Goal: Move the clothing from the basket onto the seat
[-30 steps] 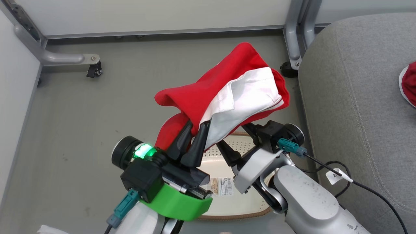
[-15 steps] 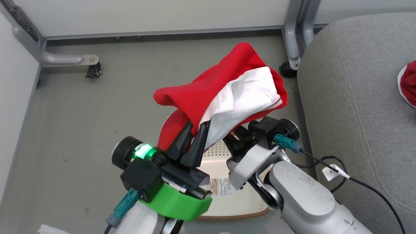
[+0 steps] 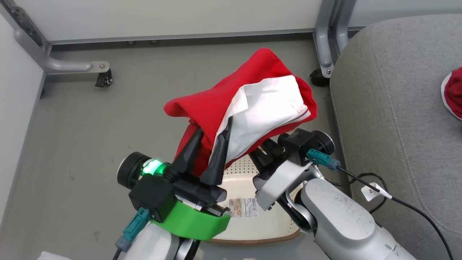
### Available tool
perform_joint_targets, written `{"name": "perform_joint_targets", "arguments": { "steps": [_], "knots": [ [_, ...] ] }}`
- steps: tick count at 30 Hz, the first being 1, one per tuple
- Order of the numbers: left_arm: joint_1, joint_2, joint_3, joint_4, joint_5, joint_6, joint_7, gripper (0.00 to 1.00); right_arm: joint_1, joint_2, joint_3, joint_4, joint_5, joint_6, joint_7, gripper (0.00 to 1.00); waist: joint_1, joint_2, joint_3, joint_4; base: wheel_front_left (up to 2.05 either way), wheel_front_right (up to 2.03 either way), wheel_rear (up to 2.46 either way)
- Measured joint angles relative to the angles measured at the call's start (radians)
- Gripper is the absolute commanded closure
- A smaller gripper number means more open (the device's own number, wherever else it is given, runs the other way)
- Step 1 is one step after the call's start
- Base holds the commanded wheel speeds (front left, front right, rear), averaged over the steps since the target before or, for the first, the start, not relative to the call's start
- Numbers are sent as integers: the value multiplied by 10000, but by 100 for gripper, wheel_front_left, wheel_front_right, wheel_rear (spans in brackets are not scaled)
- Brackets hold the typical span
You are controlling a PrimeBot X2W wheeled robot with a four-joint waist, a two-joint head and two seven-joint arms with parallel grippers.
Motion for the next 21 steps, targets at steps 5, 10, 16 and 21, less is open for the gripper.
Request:
{"name": "perform_joint_targets", "arguments": {
  "steps": [5, 10, 16, 21],
  "knots": [
    [-2, 127, 104, 249, 297, 213, 0, 0, 2, -92, -94, -88, 50, 0, 0, 100, 0, 0, 17, -7, 0, 0, 0],
    [-5, 407, 188, 533, 506, 351, 2, 0, 24, -188, -303, -134, 63, 0, 0, 100, 0, 0, 1, -24, 0, 0, 0],
    [41, 803, 151, 947, 598, 374, 253, 0, 85, -259, -568, -146, 92, 0, 0, 100, 0, 0, -17, -58, 0, 0, 0],
    [333, 1104, -35, 1306, 604, 192, 518, 0, 212, -330, -796, -163, 104, 0, 0, 100, 0, 0, -37, -106, 0, 0, 0]
  ]
}}
